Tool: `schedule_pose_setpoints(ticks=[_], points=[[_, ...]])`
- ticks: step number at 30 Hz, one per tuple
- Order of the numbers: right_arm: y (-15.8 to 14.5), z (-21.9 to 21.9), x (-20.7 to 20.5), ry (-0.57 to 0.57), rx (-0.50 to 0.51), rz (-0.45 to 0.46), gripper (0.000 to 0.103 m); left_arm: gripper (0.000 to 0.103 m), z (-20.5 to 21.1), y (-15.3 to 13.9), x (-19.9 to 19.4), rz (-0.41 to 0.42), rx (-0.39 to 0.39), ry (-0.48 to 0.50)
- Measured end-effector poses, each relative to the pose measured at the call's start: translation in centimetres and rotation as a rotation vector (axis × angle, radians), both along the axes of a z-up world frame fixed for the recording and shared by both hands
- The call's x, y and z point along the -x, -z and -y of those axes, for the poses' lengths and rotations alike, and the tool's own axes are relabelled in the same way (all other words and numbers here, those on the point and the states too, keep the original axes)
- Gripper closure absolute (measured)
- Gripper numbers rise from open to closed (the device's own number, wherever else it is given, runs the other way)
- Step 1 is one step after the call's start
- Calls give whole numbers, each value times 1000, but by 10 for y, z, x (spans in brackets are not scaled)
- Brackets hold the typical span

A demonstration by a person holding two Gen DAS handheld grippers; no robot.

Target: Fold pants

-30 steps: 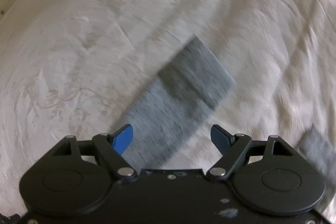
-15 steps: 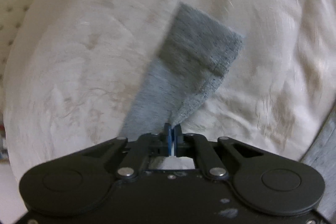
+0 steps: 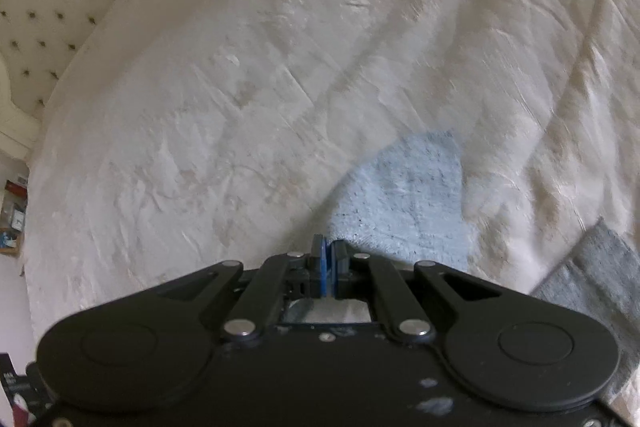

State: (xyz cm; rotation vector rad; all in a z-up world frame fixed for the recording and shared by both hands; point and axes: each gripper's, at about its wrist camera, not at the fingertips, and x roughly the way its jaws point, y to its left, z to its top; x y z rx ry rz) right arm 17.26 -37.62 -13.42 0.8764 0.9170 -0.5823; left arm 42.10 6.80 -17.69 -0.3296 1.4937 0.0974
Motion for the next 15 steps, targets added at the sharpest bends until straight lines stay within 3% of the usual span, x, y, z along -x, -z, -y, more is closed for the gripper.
schedule_pose_setpoints(ticks=[6, 11, 13, 14, 15], points=[[7, -5, 5, -11, 8, -11, 99, 59, 11, 32, -10, -149, -119, 64], [8, -8, 6, -38, 21, -14, 99, 60, 13, 54, -17, -223, -91, 46], [9, -9, 6, -43, 21, -17, 99, 88, 3, 55, -14, -215, -58, -17], [9, -9, 7, -45, 19, -19, 99, 97, -2, 50, -10, -192, -42, -47], [8, -9, 8, -46, 18, -18, 99, 99, -7, 40, -4, -150, -28, -58]])
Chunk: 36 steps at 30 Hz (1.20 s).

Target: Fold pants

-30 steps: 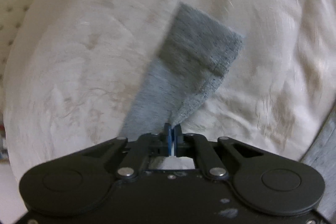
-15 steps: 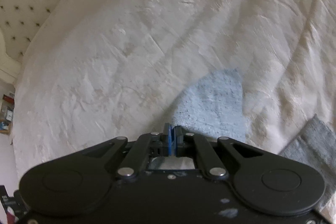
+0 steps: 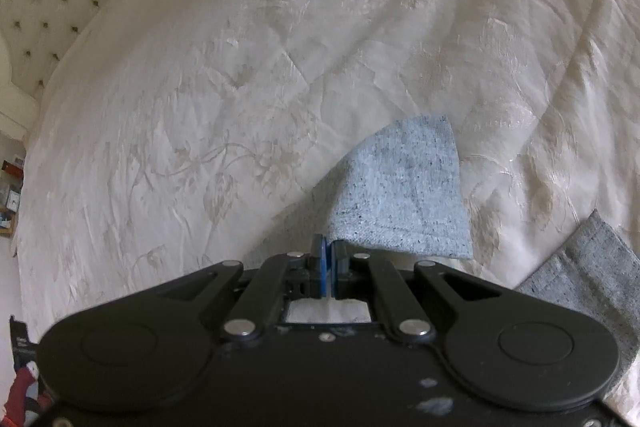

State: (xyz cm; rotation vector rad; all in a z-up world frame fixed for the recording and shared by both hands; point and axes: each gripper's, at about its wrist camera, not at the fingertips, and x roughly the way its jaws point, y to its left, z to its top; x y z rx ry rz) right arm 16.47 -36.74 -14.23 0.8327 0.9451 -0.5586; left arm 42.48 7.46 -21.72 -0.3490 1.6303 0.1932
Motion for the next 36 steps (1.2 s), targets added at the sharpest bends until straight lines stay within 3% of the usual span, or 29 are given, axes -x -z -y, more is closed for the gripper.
schedule_pose_setpoints(ticks=[7, 12, 15, 19, 25, 28, 31, 36], points=[[-26, -9, 24, -37, 27, 7, 99, 100, -9, -101, 86, 265, -26, 134], [-37, -18, 73, -49, 29, -30, 99, 100, -28, -138, 172, 312, 4, 147], [-28, -26, 109, -42, 14, -82, 99, 100, -38, -130, 218, 283, -18, 162], [3, -40, 150, -41, 13, -180, 99, 100, -48, -88, 274, 162, -31, 160], [49, -53, 181, -42, -12, -272, 97, 100, -47, -36, 295, 97, -45, 148], [42, -51, 196, -23, -23, -246, 88, 100, -48, -35, 294, 129, -40, 145], [23, -45, 213, -4, 11, -185, 68, 100, -48, -41, 291, 172, -50, 155], [13, -12, 226, 45, 28, -126, 64, 100, -45, -44, 279, 189, -87, 129]])
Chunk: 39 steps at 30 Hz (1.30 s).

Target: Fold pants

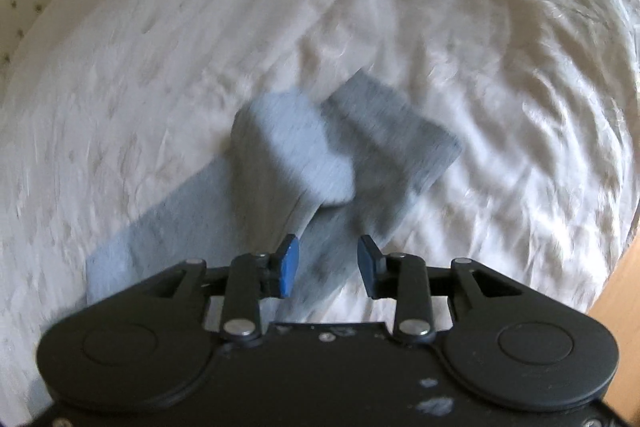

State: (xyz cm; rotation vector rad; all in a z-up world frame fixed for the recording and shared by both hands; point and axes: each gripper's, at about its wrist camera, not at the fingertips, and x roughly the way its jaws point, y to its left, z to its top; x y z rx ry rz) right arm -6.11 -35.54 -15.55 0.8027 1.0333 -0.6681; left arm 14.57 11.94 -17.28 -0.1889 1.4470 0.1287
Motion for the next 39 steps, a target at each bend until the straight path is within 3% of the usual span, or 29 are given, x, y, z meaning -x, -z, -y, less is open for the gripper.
schedule_pose_setpoints(ticks=[1, 3, 9, 11, 12, 13, 15, 19, 21, 24, 26, 28, 32, 36, 39], points=[[3, 7, -1, 14, -18, 12, 56, 100, 2, -1, 2, 4, -9, -7], [13, 27, -2, 48, -89, 43, 49, 100, 4, -6, 5, 11, -24, -23], [54, 54, -13, 128, -337, 90, 48, 100, 15, -17, 15, 33, -76, -60], [63, 56, -14, 159, -388, 111, 56, 100, 20, -19, 16, 41, -87, -71], [64, 58, -16, 170, -396, 126, 80, 100, 19, -20, 16, 43, -91, -72], [63, 59, -17, 171, -388, 138, 95, 100, 20, -21, 15, 45, -97, -72], [44, 57, -18, 142, -312, 158, 95, 99, 21, -24, 15, 46, -101, -67], [-27, 26, -10, -67, 58, 212, 96, 99, 26, -31, 19, 76, -94, -32], [-25, 11, -7, -161, 159, 146, 96, 99, 31, -28, 23, 70, -120, -5], [26, 10, -8, -220, 108, -45, 97, 99, 34, -13, 28, 29, -133, 4], [43, 17, -1, -179, 51, -78, 97, 99, 35, -8, 31, 13, -147, 7], [36, 20, 1, -151, 34, -39, 98, 99, 35, -9, 33, 19, -146, 13], [3, 24, -14, -199, 88, 46, 98, 99, 32, -22, 29, 53, -114, -8], [-44, 28, -38, -248, 191, 172, 98, 99, 34, -57, 26, 172, -52, -24], [-70, 28, -28, -258, 283, 252, 98, 99, 42, -75, 37, 262, -45, 21]])
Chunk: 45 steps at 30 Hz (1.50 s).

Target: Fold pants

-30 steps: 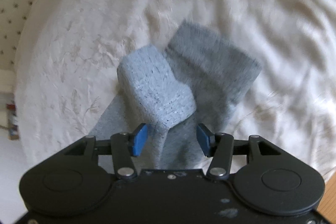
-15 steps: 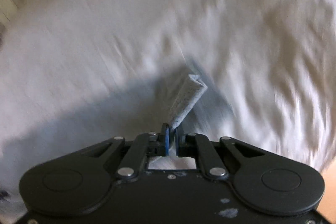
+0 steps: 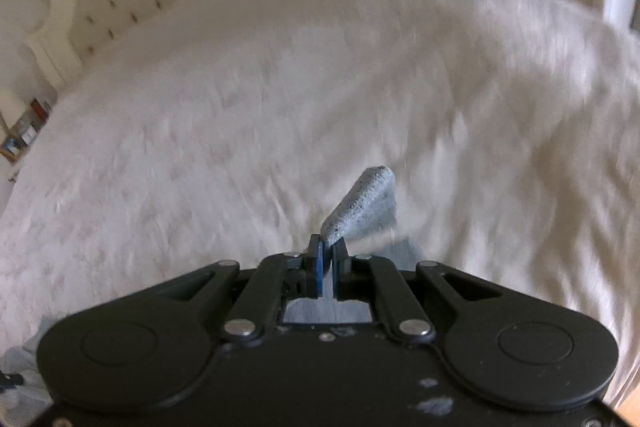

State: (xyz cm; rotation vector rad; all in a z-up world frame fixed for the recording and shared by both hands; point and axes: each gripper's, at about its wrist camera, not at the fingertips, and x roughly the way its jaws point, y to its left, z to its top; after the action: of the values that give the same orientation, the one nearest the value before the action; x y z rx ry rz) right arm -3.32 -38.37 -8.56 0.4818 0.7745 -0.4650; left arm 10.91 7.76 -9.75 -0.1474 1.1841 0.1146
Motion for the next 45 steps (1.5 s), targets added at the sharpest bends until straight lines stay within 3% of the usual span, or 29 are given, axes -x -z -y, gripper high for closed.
schedule_pose_setpoints(ticks=[3, 6, 8, 13, 17, 22, 29, 35, 39, 45], points=[[30, 7, 10, 27, -35, -103, 98, 99, 5, 28, 8, -88, -23, 26], [90, 17, 13, 74, -120, -311, 98, 99, 5, 68, 14, -205, -32, -4], [108, 21, 20, 111, -172, -340, 98, 99, 6, 82, 16, -239, -51, -13], [98, 17, 19, 91, -163, -327, 97, 98, 15, 83, 17, -234, -93, 26], [102, 22, 19, 87, -169, -337, 95, 97, 11, 80, 18, -226, -69, -17], [97, 19, 20, 86, -137, -392, 61, 96, 7, 71, 29, -224, -84, -11], [60, 8, 33, 53, -63, -332, 59, 94, -2, 52, 54, -233, -85, -40], [33, -24, 16, -114, -46, -206, 58, 94, -24, 46, 73, -232, -107, -95], [20, -71, -5, -323, -30, -142, 58, 94, -50, 32, 72, -198, -114, -147], [16, -164, -37, -614, -84, -110, 58, 94, -90, 14, 52, -164, -109, -192]])
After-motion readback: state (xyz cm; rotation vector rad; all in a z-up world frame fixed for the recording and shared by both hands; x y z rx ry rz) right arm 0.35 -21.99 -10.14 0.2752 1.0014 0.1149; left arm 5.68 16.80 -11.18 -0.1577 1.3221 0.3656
